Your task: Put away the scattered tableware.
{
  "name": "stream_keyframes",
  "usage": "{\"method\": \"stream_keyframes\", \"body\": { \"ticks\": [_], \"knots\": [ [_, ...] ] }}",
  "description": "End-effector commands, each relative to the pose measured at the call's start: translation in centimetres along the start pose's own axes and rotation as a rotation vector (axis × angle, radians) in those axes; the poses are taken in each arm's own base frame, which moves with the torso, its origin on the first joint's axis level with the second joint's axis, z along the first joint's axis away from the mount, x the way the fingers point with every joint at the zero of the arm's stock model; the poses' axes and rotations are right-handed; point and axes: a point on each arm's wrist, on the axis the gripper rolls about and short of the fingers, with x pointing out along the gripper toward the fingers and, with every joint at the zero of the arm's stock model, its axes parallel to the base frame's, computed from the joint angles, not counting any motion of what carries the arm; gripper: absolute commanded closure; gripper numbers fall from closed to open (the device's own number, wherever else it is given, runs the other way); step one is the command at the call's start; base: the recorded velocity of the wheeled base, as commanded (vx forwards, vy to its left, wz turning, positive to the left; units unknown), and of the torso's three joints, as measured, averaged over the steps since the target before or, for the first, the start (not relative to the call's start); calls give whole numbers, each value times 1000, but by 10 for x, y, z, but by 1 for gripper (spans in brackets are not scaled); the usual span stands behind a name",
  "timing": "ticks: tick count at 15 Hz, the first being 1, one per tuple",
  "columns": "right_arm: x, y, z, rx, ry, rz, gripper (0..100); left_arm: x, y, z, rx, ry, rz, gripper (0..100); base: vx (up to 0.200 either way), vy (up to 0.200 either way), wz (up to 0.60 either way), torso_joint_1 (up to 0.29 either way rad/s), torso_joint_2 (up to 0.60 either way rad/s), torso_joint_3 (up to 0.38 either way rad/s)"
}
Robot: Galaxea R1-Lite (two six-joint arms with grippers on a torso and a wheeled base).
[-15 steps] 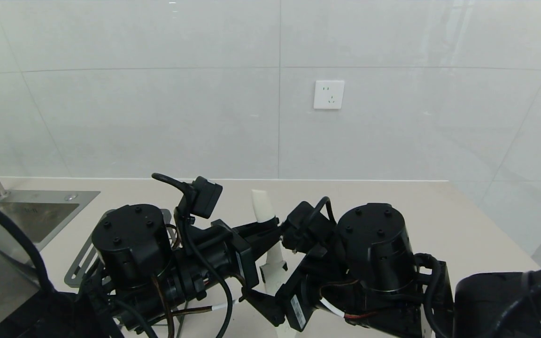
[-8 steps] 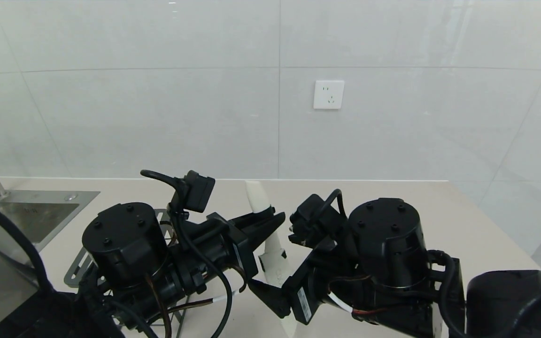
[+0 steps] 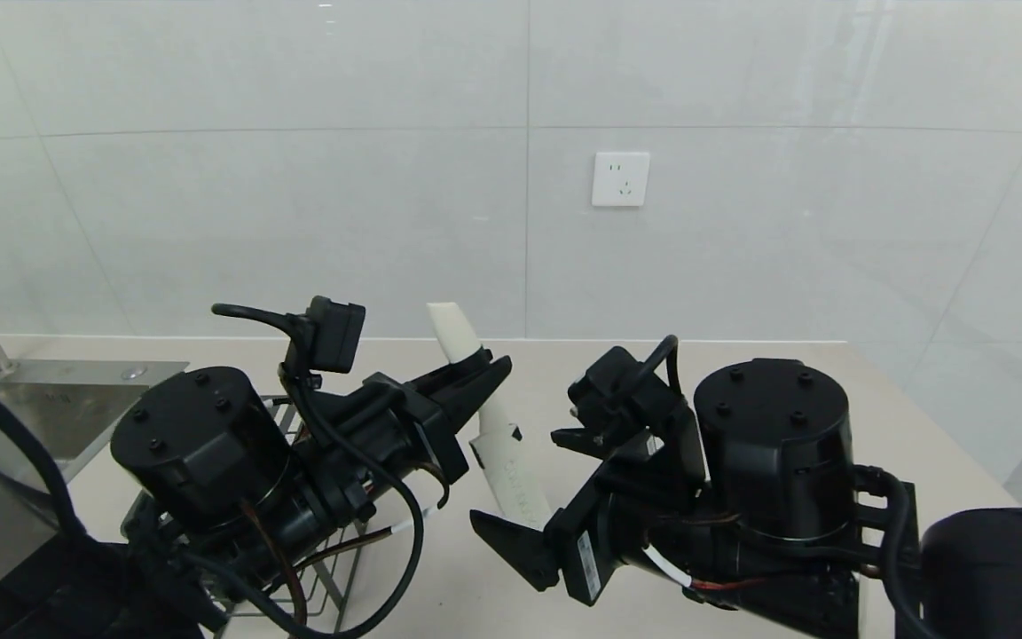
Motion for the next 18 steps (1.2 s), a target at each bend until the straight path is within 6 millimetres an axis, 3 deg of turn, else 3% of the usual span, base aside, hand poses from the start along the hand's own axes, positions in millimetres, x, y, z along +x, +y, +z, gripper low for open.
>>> {"method": "stream_keyframes", "body": {
  "ticks": [1,7,11,12,14,16,18],
  "knots": [
    [-8,-2,5,6,-24,-5,0,-4,2,11,9,-38,8,100,0,0,0,0,0,0],
    [-56,-28,6,37,-79,-88,0,-9,-6,46,77,-168,-14,100,0,0,0,0,0,0],
    [-102,-49,-1,43,-136,-182,0,-24,-11,67,98,-222,-7,100,0,0,0,0,0,0],
    [-130,-61,-8,22,-172,-262,0,-36,-17,80,108,-268,31,100,0,0,0,0,0,0],
    [-160,-71,-18,-35,-202,-366,0,-49,-22,90,100,-310,63,100,0,0,0,0,0,0],
    [-202,-80,-33,-151,-253,-484,0,-71,-20,81,89,-281,107,100,0,0,0,0,0,0],
    [-228,-73,-43,-243,-314,-543,0,-86,-17,73,88,-254,132,100,0,0,0,0,0,0]
  ]
}}
